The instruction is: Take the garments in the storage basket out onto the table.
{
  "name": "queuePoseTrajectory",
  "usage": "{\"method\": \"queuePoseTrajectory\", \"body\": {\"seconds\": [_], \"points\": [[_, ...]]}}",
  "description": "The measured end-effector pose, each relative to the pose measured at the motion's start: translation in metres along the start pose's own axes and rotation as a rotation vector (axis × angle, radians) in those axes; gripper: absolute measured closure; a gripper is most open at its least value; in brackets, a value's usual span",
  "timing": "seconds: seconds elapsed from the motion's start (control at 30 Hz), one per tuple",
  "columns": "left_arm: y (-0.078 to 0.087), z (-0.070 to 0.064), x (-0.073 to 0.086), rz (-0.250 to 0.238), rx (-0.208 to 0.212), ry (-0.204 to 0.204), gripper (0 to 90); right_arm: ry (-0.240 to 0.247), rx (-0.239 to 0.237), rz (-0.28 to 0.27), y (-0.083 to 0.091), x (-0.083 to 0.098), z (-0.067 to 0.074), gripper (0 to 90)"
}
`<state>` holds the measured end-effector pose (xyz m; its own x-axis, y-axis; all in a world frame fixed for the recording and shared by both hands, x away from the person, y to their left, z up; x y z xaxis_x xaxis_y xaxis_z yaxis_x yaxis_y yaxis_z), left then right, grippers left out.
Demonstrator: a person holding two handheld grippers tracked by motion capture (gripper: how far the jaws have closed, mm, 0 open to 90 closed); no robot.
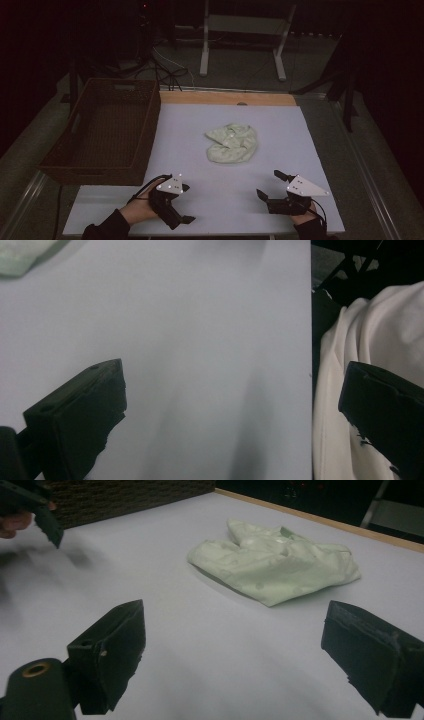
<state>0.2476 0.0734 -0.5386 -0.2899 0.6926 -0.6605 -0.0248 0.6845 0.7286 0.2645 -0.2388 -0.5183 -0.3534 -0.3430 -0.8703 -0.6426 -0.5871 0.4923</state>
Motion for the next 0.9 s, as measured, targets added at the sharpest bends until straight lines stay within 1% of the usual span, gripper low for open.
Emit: {"method": "queuePoseTrajectory", "body": {"seconds": [0.03,0.17,0.3,0.43,0.53,0.63,0.67,0.83,0.9], "points": [[0.000,0.000,0.000,0.000,0.000,0.000,0.0,0.000,0.000,0.000,0.000,0.000,0.000,10.8],[0.004,-0.004,0.010,0.002,-0.005,0.008,0.0,0.000,-0.003,-0.002,0.000,-0.001,0.001,10.8],[0.010,-0.004,0.021,0.013,-0.024,0.021,0.0,0.003,-0.007,-0.002,0.000,-0.001,0.001,10.8],[0.018,-0.004,0.030,0.001,-0.039,0.038,0.0,-0.001,-0.008,0.000,0.000,0.000,0.001,10.8],[0.025,-0.003,0.038,0.009,-0.055,0.044,0.0,0.000,-0.010,0.003,0.000,0.000,0.002,10.8],[0.029,-0.004,0.042,0.013,-0.057,0.050,0.0,0.002,-0.008,0.004,0.000,0.000,0.002,10.8],[0.034,-0.005,0.048,0.011,-0.062,0.054,0.0,0.000,-0.009,0.002,0.000,0.000,0.001,10.8],[0.043,-0.008,0.061,0.018,-0.067,0.055,0.0,0.002,-0.012,0.007,-0.001,0.001,0.002,10.8],[0.047,-0.008,0.066,0.020,-0.066,0.064,0.0,0.004,-0.009,0.008,-0.002,0.001,0.002,10.8]]}}
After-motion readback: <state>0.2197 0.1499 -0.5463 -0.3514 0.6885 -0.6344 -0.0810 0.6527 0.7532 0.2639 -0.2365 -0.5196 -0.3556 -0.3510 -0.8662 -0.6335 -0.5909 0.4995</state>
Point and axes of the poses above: each handheld gripper's, and its own axes: y roughly backward along the jaws, x roughly out of its underside, z roughly to its left, the point moved 6 cm from there along -y, roughly forward along the jaws, and after that the axes turned 5 degrees about z, right-handed, at the moved point
